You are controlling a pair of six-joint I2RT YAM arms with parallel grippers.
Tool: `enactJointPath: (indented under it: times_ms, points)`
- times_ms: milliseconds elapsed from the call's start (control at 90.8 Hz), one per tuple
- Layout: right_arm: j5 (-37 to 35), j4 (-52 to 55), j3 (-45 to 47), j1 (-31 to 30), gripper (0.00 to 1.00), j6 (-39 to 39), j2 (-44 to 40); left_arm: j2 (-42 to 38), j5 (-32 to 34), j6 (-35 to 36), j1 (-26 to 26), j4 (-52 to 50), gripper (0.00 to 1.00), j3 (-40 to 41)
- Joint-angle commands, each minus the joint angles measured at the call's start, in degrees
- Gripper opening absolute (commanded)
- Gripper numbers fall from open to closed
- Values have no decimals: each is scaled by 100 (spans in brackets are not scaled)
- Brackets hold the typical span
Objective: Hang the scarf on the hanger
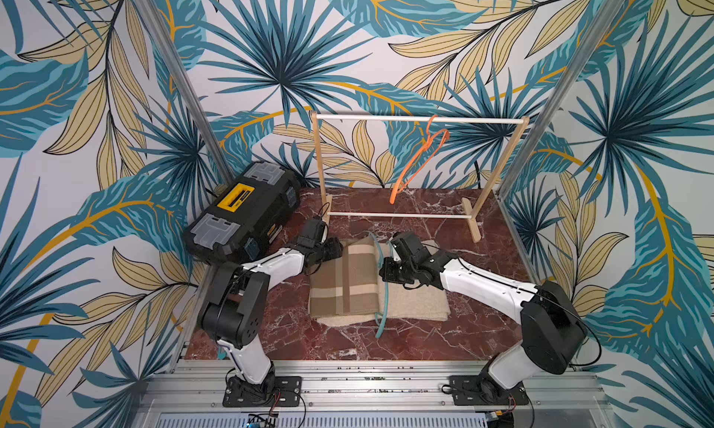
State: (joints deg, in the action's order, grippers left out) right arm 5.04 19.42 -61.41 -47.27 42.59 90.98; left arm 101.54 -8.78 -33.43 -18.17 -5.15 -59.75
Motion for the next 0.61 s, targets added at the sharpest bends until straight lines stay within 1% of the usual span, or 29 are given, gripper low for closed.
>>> enactJointPath:
  times_ms: [0,132,176,220,264,319,430,529,595]
  points:
    - [-88,360,-7,-99,0,-75,-142,364,530,3,114,-70,58,-465]
    - [-184,459,138,-132,0,-22,-405,751,890,-121,239,-589,57,-529]
    - [-217,500,220,-135,0,13,-497,831,1175,-259,263,-885,56,-544]
    - [-267,548,283,-142,0,58,-585,793,1404,-439,294,-1016,55,-390]
    - [-306,595,351,-143,0,99,-649,607,1643,-641,315,-809,55,-76]
    - [-303,563,439,-151,0,125,-718,397,1759,-896,341,-439,55,256]
    - [-292,464,425,-174,0,92,-597,117,1775,-1257,341,67,57,615]
    - [-358,447,254,-203,0,-11,-433,-175,1546,-1555,332,962,59,962]
    - [-411,447,96,-211,0,-124,-353,-285,1234,-1592,288,1081,60,912]
